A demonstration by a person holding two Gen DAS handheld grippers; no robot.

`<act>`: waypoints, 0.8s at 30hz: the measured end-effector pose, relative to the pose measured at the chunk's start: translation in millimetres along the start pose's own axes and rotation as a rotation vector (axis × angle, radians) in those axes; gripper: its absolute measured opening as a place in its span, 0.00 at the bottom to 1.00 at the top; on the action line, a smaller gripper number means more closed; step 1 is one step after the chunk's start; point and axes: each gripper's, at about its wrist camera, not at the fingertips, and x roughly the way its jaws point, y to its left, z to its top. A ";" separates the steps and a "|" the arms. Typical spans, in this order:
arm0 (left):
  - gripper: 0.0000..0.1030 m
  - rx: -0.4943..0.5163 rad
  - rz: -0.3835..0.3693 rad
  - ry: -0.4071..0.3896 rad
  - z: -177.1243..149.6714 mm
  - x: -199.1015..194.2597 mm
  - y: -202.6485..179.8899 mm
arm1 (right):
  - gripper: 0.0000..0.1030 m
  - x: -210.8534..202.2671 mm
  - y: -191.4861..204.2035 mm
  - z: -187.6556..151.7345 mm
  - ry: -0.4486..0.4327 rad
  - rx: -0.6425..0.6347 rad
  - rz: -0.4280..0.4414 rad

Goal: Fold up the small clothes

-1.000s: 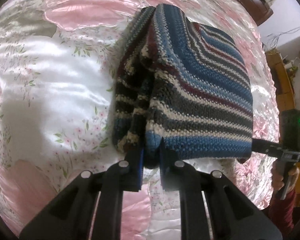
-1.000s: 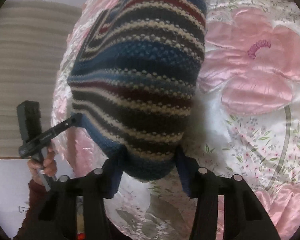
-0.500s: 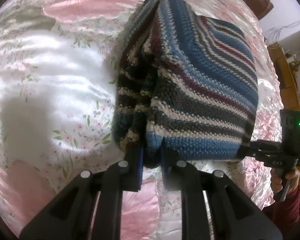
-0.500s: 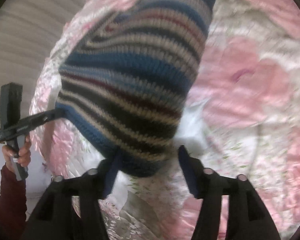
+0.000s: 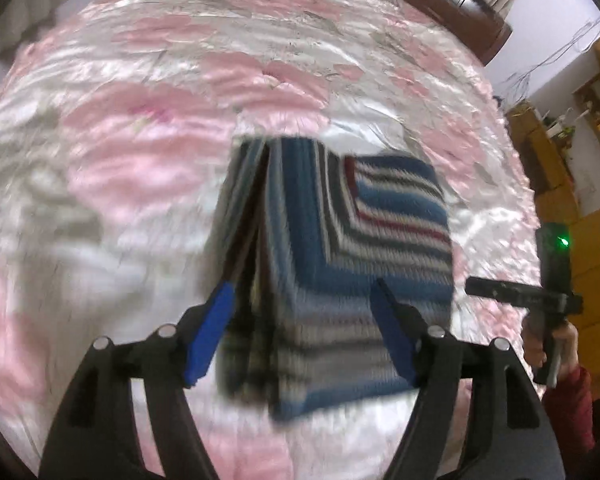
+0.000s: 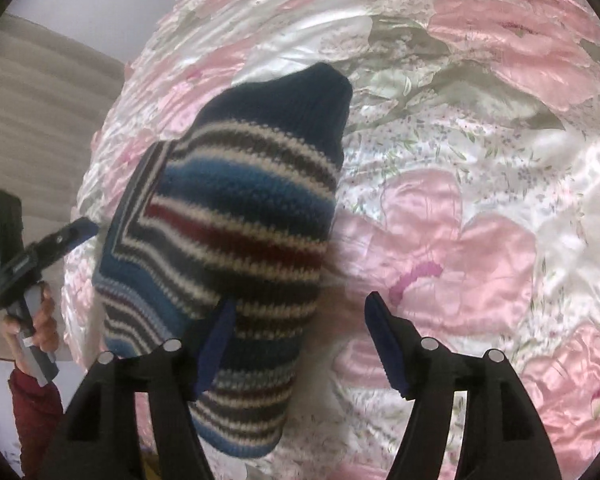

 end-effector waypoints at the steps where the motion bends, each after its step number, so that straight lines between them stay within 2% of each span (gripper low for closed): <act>1: 0.68 -0.004 0.012 0.003 10.3 8.8 -0.7 | 0.67 2.8 -2.2 0.7 0.002 0.001 0.002; 5: 0.68 -0.012 0.054 0.010 44.2 39.4 -7.7 | 0.71 8.7 -0.3 3.7 -0.001 -0.024 -0.004; 10: 0.66 0.020 0.076 0.063 60.0 68.0 -18.8 | 0.71 6.8 2.6 7.7 -0.009 -0.037 -0.009; 11: 0.62 0.023 0.072 0.077 59.0 73.3 -18.1 | 0.71 6.1 3.2 8.8 -0.011 -0.040 -0.013; 12: 0.49 0.023 0.078 0.089 57.4 78.0 -17.7 | 0.71 5.2 5.3 10.5 -0.016 -0.043 -0.017; 13: 0.28 0.024 0.087 0.103 57.1 82.7 -17.1 | 0.71 4.8 6.2 12.0 -0.018 -0.045 -0.018; 15: 0.16 0.021 0.094 0.121 54.9 89.7 -13.9 | 0.71 3.5 9.5 12.9 -0.021 -0.045 -0.011; 18: 0.08 0.005 0.095 0.101 52.3 84.3 -8.0 | 0.71 6.5 16.1 12.0 -0.018 -0.055 0.000; 21: 0.07 0.003 0.155 0.093 47.1 80.0 2.8 | 0.71 11.0 20.0 10.5 -0.007 -0.045 0.022; 24: 0.08 -0.083 0.149 0.125 36.5 91.7 28.1 | 0.71 10.9 25.7 7.8 -0.002 -0.068 0.020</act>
